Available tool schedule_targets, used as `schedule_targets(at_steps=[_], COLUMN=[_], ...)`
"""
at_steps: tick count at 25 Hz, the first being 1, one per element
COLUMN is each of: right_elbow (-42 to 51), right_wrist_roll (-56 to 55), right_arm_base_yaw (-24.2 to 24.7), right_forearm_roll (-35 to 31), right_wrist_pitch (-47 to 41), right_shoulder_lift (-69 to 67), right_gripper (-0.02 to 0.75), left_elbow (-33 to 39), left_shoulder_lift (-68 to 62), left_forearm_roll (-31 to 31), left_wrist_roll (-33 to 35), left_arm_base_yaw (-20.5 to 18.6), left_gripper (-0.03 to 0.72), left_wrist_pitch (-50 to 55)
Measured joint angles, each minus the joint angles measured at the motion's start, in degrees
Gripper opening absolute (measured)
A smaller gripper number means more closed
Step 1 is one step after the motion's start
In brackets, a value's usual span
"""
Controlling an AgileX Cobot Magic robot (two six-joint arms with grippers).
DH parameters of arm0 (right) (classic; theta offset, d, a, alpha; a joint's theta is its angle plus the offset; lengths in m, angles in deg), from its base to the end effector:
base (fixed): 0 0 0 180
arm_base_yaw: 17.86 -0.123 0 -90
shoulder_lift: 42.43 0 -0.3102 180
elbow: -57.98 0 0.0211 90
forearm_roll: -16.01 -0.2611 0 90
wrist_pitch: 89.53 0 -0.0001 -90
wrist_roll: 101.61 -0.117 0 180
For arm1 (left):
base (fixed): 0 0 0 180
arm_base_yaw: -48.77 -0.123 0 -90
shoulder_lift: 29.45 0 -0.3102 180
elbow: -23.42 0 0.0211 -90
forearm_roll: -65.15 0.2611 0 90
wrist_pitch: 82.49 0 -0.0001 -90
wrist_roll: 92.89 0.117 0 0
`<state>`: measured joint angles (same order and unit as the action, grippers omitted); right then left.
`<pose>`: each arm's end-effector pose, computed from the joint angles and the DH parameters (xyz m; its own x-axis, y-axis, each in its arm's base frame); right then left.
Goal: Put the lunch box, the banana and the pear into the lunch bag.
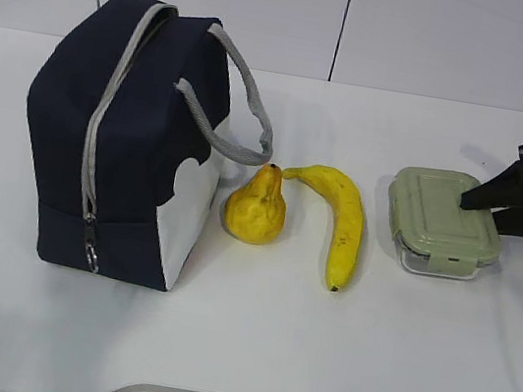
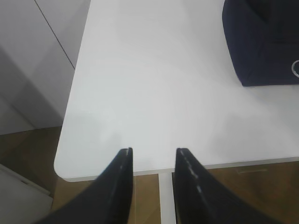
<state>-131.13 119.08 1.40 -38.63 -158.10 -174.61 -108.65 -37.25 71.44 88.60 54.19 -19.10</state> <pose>0.4446 -0.0612 0.1520 -0.9648 0.1768 -0.1948 -0.0238 0.6789 0.7338 -0.0005 0.0116 0.2731 -0.4803 0.1208 -0.8687 0.0450 0.9926 0.1132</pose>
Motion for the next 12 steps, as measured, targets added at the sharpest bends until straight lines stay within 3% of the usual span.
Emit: schedule_targets(at_steps=[12], right_elbow=[0.00], right_wrist_roll=[-1.97], right_arm_base_yaw=[0.00], right_forearm_roll=[1.17], right_wrist_pitch=[1.02], right_shoulder_lift=[1.49], right_gripper=[0.366], left_elbow=[0.00], left_shoulder_lift=[0.00], left_forearm_roll=[0.00], left_wrist_roll=[0.00], left_arm_base_yaw=[0.00], left_gripper=[0.237], left_wrist_pitch=[0.00])
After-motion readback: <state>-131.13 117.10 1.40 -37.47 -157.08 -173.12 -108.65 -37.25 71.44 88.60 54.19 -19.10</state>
